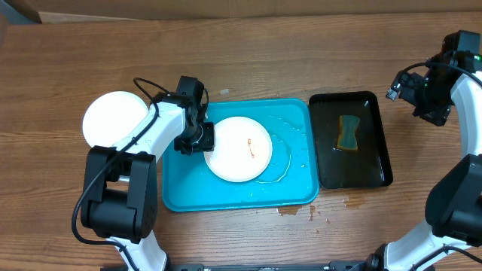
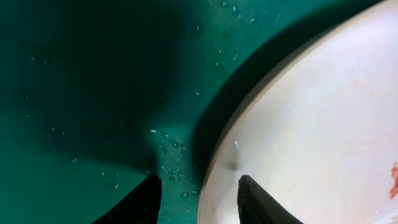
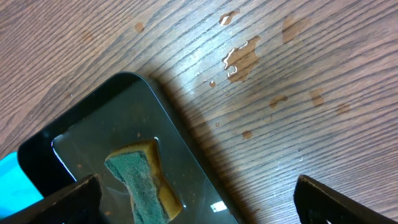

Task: Clean dirty plates on tray and stack at the side
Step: 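Grip the white plate's rim and slide it to tray center, then reach the right gripper into the black tray toward the sponge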

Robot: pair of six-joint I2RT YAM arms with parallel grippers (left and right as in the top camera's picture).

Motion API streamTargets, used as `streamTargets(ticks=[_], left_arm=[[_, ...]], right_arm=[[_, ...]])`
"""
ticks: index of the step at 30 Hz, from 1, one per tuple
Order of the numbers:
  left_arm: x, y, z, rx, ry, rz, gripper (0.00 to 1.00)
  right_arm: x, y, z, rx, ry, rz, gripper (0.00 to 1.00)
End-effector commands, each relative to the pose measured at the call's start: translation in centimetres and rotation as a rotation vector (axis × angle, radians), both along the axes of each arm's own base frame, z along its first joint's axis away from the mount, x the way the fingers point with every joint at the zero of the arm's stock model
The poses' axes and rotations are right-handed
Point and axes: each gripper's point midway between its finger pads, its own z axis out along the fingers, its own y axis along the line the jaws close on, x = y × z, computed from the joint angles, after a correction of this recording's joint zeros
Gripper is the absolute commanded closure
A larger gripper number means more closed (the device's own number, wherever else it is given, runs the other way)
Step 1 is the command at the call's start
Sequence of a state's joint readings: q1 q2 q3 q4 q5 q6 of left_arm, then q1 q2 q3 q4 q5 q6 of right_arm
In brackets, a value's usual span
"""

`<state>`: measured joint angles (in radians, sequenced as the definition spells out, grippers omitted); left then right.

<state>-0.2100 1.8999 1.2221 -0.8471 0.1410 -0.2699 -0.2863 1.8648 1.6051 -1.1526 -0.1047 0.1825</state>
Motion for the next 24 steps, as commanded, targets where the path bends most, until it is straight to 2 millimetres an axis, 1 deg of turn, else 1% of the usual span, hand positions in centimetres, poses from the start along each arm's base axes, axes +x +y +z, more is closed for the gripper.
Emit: streamTargets(ticks=[1, 3, 4, 5, 6, 8, 9, 10, 12, 14, 16, 20, 22, 24], left_arm=[[0.2, 0.1, 0.0, 0.022, -0.023, -0.014, 0.59], [0.4, 0.1, 0.0, 0.020, -0.030, -0.014, 0.59], [0.5, 0.1, 0.0, 0.019, -0.033, -0.014, 0.59], [0.5, 0.1, 0.0, 0.019, -0.034, -0.014, 0.59], [0.6, 0.1, 0.0, 0.019, -0.037, -0.014, 0.59], [0.7, 0.0, 0.0, 0.017, -0.042, -0.014, 0.59], [0.8, 0.0, 0.0, 0.017, -0.045, -0.014, 0.59], [0.8, 0.0, 0.0, 0.016, -0.047, -0.014, 0.59], [0.8, 0.0, 0.0, 0.016, -0.047, -0.014, 0.59], [0.8, 0.0, 0.0, 0.017, -0.046, -0.014, 0.59], [0.8, 0.0, 0.0, 0.017, -0.046, -0.014, 0.58], [0.8, 0.0, 0.0, 0.016, -0.047, -0.014, 0.56], [0.8, 0.0, 0.0, 0.016, -0.047, -0.014, 0.55], [0.9, 0.0, 0.0, 0.016, -0.049, -0.014, 0.55]], right_arm=[[0.4, 0.1, 0.5, -0.003, -0.021, 0.002, 0.00], [1.5, -0.1, 0.8, -0.008, -0.068, 0.004, 0.00], [1.6, 0.8, 0.9, 0.043, -0.079, 0.010, 0.00], [0.9, 2.3, 1.0, 0.124, -0.058, 0.028, 0.00], [-0.2, 3.9, 1.0, 0.207, -0.023, 0.073, 0.00], [-1.0, 5.9, 1.5, 0.312, -0.012, 0.113, 0.00], [-1.5, 7.2, 1.7, 0.351, -0.007, 0.181, 0.00], [-1.9, 7.7, 1.7, 0.351, 0.006, 0.211, 0.00], [-3.3, 8.6, 1.1, 0.307, 0.082, 0.256, 0.09], [-4.7, 9.2, 0.4, 0.248, 0.159, 0.288, 0.13], [-5.6, 9.7, -0.3, 0.177, 0.219, 0.323, 0.20], [-6.3, 10.0, -2.0, 0.042, 0.282, 0.319, 0.20], [-6.5, 9.5, -3.1, -0.050, 0.305, 0.264, 0.20], [-6.5, 9.5, -4.0, -0.089, 0.308, 0.234, 0.20]])
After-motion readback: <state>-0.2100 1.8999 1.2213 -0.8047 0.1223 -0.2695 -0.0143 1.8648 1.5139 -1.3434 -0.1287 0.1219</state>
